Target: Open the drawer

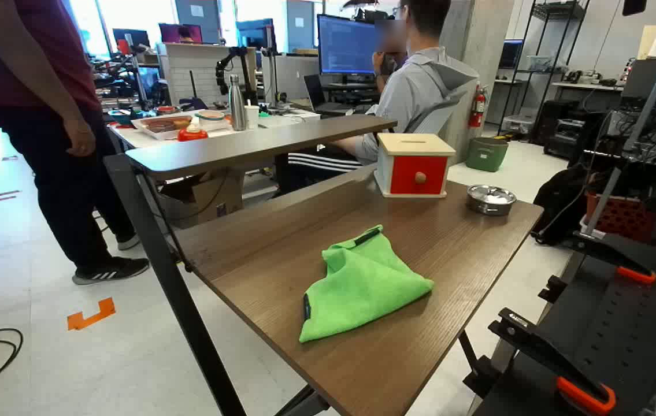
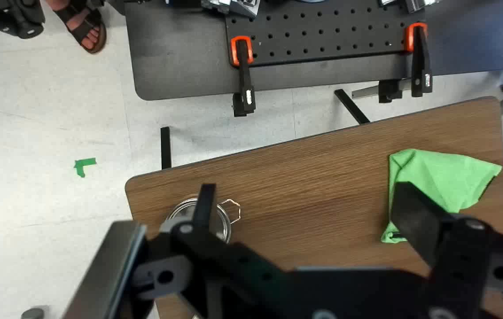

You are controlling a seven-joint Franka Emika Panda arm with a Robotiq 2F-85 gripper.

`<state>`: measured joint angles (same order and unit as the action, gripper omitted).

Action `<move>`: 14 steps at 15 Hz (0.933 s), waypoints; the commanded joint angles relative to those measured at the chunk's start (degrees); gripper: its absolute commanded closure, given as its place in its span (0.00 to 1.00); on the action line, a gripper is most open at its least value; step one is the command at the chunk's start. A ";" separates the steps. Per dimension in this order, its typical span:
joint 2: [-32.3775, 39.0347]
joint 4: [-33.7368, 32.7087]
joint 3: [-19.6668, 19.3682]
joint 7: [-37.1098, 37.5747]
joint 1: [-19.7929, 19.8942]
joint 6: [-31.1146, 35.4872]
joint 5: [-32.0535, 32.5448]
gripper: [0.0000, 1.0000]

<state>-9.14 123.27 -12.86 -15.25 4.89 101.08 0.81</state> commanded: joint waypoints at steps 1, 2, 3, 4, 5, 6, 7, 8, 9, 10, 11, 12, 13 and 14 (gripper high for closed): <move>0.06 -0.11 1.06 -0.14 1.12 -0.09 -0.16 0.00; 0.06 -0.12 1.06 -0.14 1.12 -0.08 -0.16 0.00; 0.06 -0.12 1.06 -0.14 1.12 -0.08 -0.16 0.00; -1.18 2.12 1.30 3.34 1.36 5.18 -0.34 0.00; -0.94 3.29 1.21 5.75 1.39 8.90 -2.74 0.00; 0.21 3.68 1.41 8.35 1.15 10.56 -4.95 0.00; 0.75 5.26 1.85 11.28 1.09 14.71 -5.62 0.00; 1.92 6.35 2.56 14.92 0.89 18.02 -6.15 0.00; 2.77 8.12 3.31 18.14 0.69 22.82 -6.32 0.00; 3.65 9.64 4.07 21.55 0.58 27.13 -6.10 0.00; 4.68 11.10 4.78 24.73 0.42 31.41 -6.31 0.00; 5.70 12.56 5.55 27.81 0.17 35.93 -6.70 0.00; 7.08 13.45 6.19 30.90 -0.02 39.58 -7.29 0.00; 8.75 14.15 6.95 35.64 -0.10 43.06 -5.72 0.00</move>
<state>-3.48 135.32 -7.81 11.52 4.84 135.41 -4.61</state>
